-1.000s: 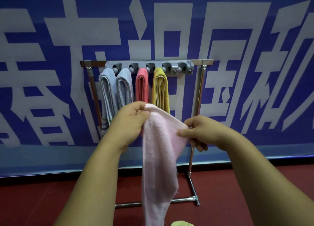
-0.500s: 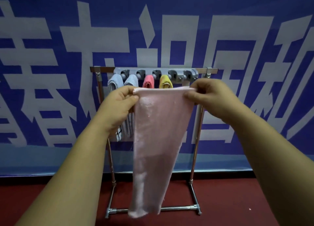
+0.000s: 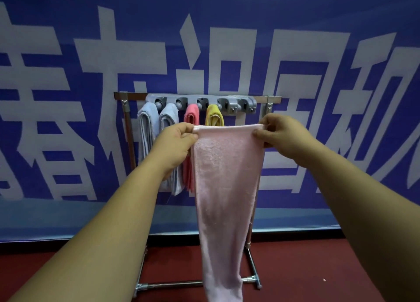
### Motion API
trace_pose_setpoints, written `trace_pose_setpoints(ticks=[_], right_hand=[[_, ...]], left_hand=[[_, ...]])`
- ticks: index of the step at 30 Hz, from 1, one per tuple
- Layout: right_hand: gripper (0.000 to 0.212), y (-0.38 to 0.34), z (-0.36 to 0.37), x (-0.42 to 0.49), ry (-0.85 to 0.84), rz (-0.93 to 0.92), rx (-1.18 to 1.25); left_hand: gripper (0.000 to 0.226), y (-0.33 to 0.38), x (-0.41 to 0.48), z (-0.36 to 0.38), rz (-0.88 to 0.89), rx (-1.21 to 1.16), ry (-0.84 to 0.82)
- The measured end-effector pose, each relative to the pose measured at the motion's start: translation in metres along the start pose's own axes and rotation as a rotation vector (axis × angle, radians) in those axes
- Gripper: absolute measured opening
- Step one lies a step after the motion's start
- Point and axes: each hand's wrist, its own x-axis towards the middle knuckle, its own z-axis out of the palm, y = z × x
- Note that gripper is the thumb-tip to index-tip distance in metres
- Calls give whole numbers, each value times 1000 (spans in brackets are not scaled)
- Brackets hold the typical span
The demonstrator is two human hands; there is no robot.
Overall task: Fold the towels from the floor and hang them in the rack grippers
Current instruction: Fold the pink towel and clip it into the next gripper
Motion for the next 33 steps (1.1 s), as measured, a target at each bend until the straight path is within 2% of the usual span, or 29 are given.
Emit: trace_pose_setpoints(ticks=[11, 20, 26, 30, 33], right_hand=[[8, -1, -10, -3, 53, 24, 174], [6, 17, 2, -11, 12, 102, 115], [5, 31, 24, -14, -2, 175, -9], [21, 37, 37, -17, -12, 189, -89], [18, 45, 37, -15, -54, 205, -107]], left_hand=[[19, 15, 2, -1, 7, 14, -24], [19, -3, -3, 7, -17, 44, -30], [14, -26, -7, 32, -158, 26, 30], [23, -36, -9, 44, -182, 30, 2], [30, -43, -11, 45, -193, 27, -12]])
